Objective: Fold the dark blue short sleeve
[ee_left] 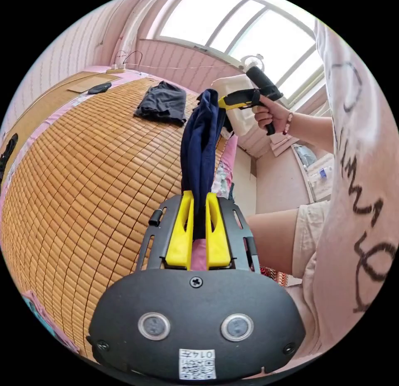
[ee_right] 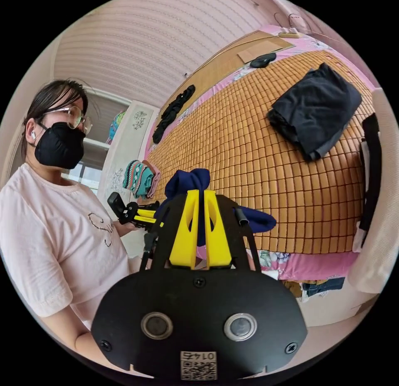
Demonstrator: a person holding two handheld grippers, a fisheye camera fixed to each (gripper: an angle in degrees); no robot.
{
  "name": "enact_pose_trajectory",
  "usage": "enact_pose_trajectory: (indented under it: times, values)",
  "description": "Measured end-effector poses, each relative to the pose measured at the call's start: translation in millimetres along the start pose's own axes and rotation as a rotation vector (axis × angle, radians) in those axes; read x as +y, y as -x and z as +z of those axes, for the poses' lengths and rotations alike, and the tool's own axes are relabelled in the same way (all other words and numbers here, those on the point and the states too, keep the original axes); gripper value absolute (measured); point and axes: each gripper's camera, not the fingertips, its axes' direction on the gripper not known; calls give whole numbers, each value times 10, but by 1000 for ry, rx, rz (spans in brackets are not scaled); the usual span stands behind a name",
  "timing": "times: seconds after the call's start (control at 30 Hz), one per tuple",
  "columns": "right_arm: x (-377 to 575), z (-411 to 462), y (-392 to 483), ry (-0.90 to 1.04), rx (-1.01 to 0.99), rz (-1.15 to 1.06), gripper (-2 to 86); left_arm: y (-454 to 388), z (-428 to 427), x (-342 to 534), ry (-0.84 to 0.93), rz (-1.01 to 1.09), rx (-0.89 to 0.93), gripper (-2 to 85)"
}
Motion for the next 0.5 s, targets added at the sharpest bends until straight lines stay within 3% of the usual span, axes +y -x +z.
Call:
enact_pose_trajectory:
  times: [0.2, 0.33, 0.4, 0.5]
  values:
    - [-832, -815, -39, -20, 233, -94, 22, 434, 151, -1297, -156, -79, 182, 49]
    - [-1931, -916, -324, 10, 410, -108, 52, 1036, 394, -2266, -299, -187, -11, 74]
    - [-2466, -738, -720, 12, 604, -29, 91, 1332, 559, -2459, -280, -243, -163, 81]
    - [-2450, -569, -899, -12, 630, 72, 90, 1576, 543, -2392, -224, -348, -199, 83]
